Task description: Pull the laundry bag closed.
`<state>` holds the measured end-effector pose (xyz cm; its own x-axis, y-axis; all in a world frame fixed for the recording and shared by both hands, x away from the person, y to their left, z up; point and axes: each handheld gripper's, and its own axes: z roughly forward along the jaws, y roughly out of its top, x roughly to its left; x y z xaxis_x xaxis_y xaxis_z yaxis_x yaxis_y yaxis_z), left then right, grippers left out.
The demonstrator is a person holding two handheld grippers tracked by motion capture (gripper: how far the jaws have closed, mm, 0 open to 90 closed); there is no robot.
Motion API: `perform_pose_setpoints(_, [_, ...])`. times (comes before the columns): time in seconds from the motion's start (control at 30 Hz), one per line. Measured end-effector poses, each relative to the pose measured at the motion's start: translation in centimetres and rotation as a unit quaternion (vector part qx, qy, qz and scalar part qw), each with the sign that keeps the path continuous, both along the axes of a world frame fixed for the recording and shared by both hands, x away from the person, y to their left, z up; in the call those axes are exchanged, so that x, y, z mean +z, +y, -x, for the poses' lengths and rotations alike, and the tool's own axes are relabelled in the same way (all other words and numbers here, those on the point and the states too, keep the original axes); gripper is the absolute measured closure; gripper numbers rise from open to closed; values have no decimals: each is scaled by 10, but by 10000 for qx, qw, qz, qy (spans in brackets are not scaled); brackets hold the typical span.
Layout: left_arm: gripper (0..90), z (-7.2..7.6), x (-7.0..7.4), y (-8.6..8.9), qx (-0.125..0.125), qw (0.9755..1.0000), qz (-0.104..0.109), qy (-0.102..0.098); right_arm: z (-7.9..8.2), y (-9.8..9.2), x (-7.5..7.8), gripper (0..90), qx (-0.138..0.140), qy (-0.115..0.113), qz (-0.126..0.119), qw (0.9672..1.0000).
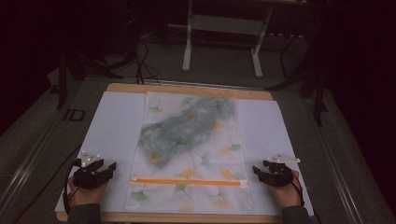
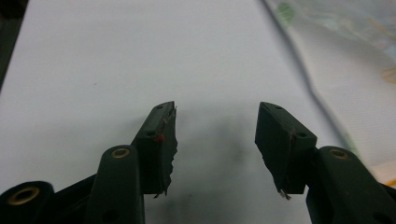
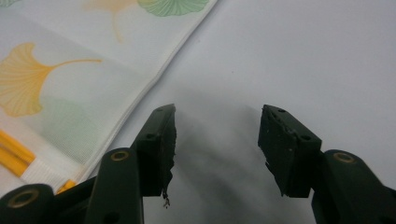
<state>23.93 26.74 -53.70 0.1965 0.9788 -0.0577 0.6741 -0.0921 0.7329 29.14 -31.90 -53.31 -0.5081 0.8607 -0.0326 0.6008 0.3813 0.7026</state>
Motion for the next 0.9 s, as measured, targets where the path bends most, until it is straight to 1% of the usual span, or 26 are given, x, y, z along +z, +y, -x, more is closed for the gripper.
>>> perform_pose_setpoints(0.07, [485, 1, 1, -1, -49, 10000, -38, -47, 1, 0, 0, 473, 73, 11, -15, 10000])
perform_pose_setpoints(0.13, [486, 1, 1, -1, -67, 10000, -22, -58, 1, 0, 1, 474, 123, 17, -28, 9999])
perform_pose_setpoints(0.17, [486, 1, 1, 0, -99, 9999, 43, -53, 1, 1, 1, 481, 158, 27, -45, 9999])
perform_pose_setpoints(0.23, [494, 1, 1, 1, -128, 9999, 53, -26, 1, 1, 1, 483, 228, 5, -61, 9997])
perform_pose_setpoints(0.43, [501, 2, 2, 2, -211, 9998, 3, -46, 1, 3, 1, 494, 354, 19, -93, 9993])
perform_pose_setpoints(0.63, [493, 2, 2, 2, -325, 9995, 19, -48, 2, 5, 3, 500, 465, -10, -157, 9988])
perform_pose_setpoints(0.87, [489, 2, 2, -1, -447, 9990, -27, -47, 4, 12, 6, 509, 631, -55, -167, 9978])
perform_pose_setpoints(0.9, [489, 2, 3, -2, -463, 9989, -33, -54, 4, 15, 7, 516, 700, -49, -210, 9973])
